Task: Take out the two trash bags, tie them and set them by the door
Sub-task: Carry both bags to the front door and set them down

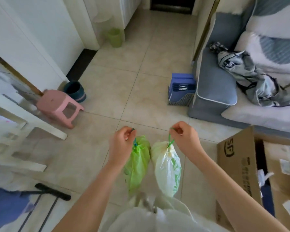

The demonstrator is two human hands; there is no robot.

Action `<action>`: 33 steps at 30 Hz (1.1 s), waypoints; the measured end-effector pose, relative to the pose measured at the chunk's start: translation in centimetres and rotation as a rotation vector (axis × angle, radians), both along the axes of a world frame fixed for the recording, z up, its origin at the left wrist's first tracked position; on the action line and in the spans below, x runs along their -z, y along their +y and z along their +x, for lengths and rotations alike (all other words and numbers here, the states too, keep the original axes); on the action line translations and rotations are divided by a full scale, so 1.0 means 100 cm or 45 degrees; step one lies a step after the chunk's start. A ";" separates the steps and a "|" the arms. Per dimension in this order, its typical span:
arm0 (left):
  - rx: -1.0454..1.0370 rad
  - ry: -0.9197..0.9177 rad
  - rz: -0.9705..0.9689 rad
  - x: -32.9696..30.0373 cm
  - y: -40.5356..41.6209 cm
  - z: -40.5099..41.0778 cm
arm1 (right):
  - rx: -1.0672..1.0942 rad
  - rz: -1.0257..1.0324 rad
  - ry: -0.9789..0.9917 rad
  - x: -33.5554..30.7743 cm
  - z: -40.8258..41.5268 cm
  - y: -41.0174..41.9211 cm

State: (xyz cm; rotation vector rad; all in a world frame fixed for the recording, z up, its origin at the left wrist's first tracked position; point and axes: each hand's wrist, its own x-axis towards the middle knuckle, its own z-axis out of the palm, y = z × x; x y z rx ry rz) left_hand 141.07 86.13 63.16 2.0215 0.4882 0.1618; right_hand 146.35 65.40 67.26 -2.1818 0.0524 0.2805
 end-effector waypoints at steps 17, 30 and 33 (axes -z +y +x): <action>-0.087 -0.118 -0.027 -0.021 0.054 0.398 | 0.009 0.028 -0.073 -0.008 0.396 0.047; -0.019 -0.036 -0.019 0.004 0.146 0.677 | 0.147 -0.063 0.019 0.017 0.673 0.126; 0.023 0.008 -0.035 0.001 0.165 0.738 | 0.228 -0.086 0.033 0.013 0.733 0.139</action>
